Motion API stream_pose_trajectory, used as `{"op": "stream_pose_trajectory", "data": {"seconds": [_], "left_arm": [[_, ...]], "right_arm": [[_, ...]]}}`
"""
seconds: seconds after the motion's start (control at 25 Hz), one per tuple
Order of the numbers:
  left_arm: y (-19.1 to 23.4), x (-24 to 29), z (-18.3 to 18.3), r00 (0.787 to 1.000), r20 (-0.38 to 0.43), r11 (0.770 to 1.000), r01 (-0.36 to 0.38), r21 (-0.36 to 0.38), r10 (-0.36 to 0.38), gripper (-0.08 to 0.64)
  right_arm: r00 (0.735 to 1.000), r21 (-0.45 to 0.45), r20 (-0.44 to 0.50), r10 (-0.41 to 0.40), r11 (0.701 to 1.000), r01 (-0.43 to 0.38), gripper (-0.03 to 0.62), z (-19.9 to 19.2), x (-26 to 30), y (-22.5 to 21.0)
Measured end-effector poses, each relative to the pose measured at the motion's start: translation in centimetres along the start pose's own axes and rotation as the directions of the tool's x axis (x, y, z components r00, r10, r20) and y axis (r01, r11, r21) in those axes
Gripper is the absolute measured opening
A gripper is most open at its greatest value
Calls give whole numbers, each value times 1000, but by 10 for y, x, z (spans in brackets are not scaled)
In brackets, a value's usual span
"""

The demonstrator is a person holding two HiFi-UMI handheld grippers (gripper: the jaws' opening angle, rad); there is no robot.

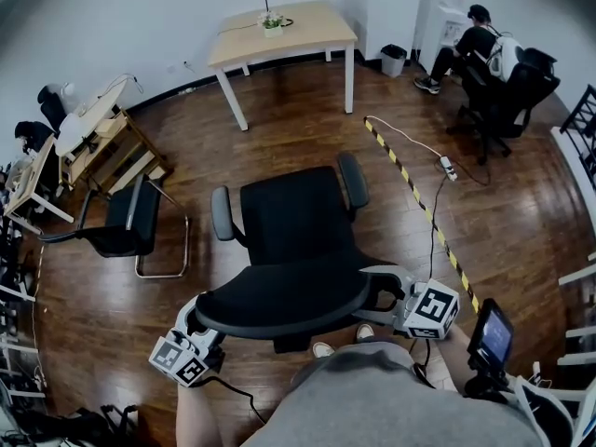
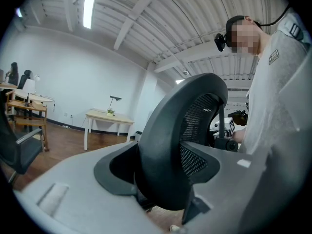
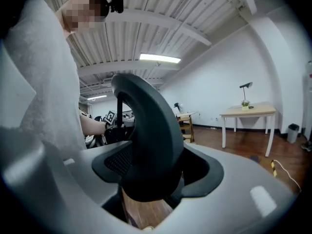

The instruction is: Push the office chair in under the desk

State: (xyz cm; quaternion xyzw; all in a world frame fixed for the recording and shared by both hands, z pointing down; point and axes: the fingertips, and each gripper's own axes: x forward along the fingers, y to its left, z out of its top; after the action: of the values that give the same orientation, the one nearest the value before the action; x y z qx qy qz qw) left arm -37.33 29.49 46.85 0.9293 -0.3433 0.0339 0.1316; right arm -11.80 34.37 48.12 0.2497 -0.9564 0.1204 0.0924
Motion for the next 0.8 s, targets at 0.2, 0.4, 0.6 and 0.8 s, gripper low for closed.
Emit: {"op": "stream_pose_trajectory", "data": {"seconds": [0.2, 0.4, 0.6, 0.8], "left_arm": [[-1, 1, 1, 1000, 1, 1000, -3, -1, 3, 255], [-1, 4, 5, 1000, 2, 1000, 8, -3, -8, 255], [-3, 11, 9, 1000, -3, 1000, 16, -11, -16, 255], [0, 17, 16, 999, -9, 999, 35, -16, -35, 252]], "right_arm": [[998, 31, -55, -10, 999, 11, 286, -6, 7, 0], [999, 74, -44, -14, 997, 17, 271, -3, 5, -2], [999, 104, -34, -37, 994, 40, 262, 2, 0, -8], [998, 115, -29, -54, 992, 57, 259, 7, -1, -12]]}}
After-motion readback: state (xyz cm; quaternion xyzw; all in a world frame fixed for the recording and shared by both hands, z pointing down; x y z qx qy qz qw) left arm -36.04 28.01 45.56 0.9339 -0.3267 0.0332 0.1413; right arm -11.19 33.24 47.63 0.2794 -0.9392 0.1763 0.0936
